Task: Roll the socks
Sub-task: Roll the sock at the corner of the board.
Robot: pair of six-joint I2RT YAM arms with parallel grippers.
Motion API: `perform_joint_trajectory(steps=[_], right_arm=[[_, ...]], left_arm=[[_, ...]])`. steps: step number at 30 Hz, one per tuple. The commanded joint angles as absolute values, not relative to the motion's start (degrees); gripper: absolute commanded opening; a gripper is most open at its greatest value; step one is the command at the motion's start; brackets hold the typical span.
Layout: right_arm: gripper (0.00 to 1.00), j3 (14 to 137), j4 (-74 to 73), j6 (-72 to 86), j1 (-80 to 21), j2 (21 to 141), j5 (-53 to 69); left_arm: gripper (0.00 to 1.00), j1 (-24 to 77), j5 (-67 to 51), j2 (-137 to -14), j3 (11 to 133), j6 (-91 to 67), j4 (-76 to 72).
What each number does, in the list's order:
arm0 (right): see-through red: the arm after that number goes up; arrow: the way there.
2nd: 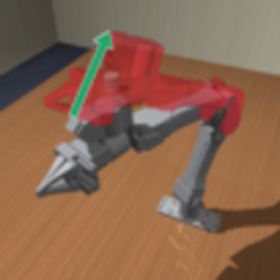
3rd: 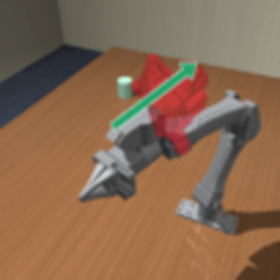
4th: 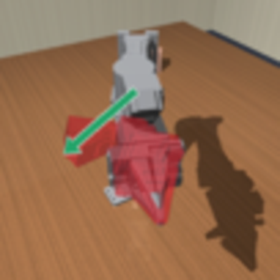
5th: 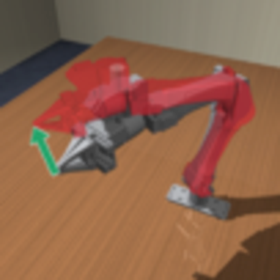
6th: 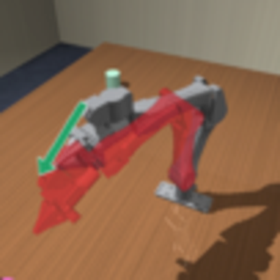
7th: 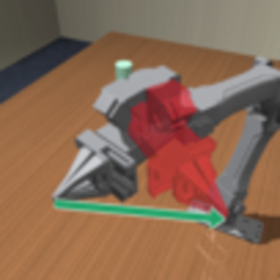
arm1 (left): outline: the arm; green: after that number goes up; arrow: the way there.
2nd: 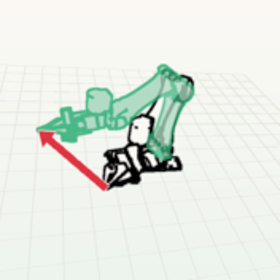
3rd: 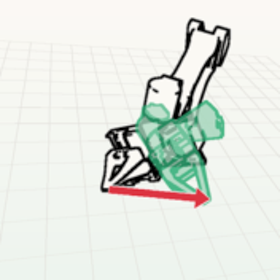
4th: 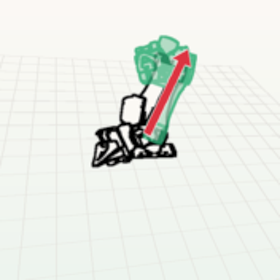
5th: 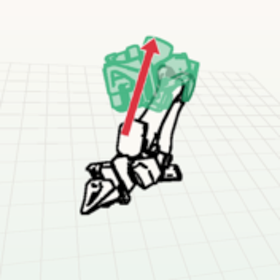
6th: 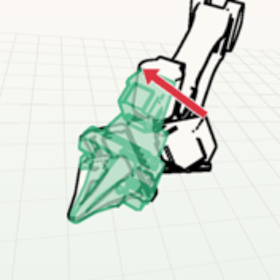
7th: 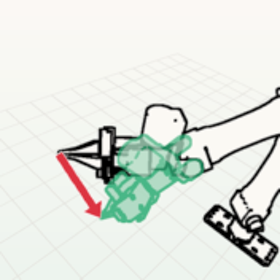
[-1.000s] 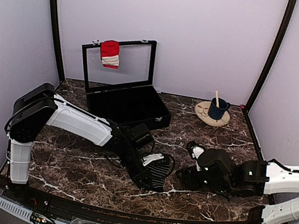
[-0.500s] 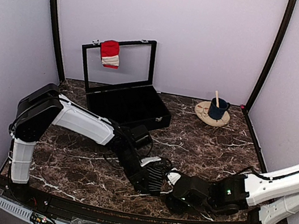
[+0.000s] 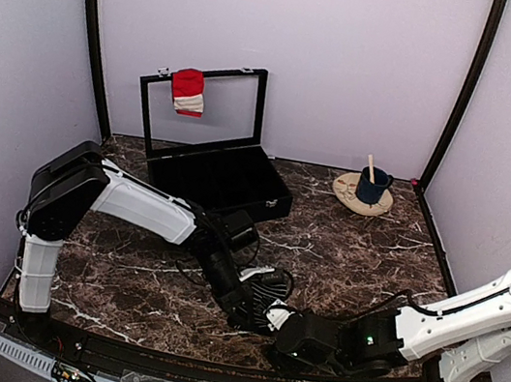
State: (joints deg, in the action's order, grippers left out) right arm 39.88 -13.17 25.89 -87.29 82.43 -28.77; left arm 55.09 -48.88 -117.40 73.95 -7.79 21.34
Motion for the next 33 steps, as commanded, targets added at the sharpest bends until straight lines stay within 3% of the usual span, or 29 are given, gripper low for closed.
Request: perform_joint_trajectory(steps=[1, 24, 33], right_arm=[[0.81, 41.89, -9.88, 22.23, -87.95, 84.16, -31.26], [0.80, 42.97, -4.03, 14.22, -84.08, 90.55, -29.44], [0.74, 42.93, -2.52, 12.75, -82.79, 90.85, -27.10]], left_arm=[[0.00, 54.62, -51.90, -118.25, 75.55, -7.60, 23.87], [0.00, 54.49, -56.24, -120.28, 77.44, -5.89, 26.92], [0.00, 54.14, -57.66, -120.93, 78.39, -5.60, 27.57]])
